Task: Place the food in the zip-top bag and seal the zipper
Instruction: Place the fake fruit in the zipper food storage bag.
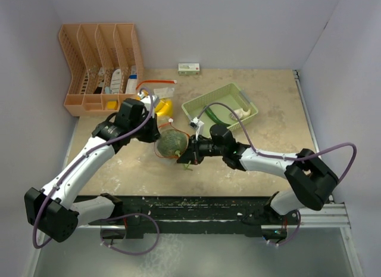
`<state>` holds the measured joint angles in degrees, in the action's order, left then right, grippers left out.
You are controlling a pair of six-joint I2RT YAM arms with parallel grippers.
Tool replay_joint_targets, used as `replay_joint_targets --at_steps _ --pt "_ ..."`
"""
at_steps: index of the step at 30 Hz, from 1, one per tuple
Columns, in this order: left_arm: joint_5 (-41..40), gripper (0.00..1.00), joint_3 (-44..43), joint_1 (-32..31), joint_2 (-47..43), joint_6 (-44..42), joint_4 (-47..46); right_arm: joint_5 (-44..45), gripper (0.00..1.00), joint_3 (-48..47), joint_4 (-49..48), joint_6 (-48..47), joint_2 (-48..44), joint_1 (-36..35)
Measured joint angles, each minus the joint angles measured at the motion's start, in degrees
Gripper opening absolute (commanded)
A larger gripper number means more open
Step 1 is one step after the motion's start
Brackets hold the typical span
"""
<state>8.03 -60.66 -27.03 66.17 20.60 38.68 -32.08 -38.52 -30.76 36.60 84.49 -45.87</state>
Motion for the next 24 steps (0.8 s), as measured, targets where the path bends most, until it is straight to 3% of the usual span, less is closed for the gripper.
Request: replay_joint_targets --at_steps 7,9,15,19,24 --pt "1.8 0.0 -0.7 0.0 2.4 0.4 -1.6 -0.8 0.03 -11.2 9.7 -5.5 0.0 -1.2" --pt "2.6 0.0 -0.9 0.0 3.0 0.6 -2.3 -0.2 0.25 -15.2 13.3 -6.7 0.1 -1.5" --pt "3.8 0.0 -1.4 0.0 3.2 1.0 -3.0 2.6 0.73 -23.6 19.9 -7.3 1.3 -1.9" --pt "4.1 0.0 -1.7 -0.1 3.2 1.0 -2.6 4.2 0.85 -23.5 21.9 -7.7 1.3 -1.9" --pt "4.1 0.0 -1.7 -0.1 3.2 1.0 -2.2 9.2 0.88 -20.7 25.1 -7.7 -3.0 -1.9"
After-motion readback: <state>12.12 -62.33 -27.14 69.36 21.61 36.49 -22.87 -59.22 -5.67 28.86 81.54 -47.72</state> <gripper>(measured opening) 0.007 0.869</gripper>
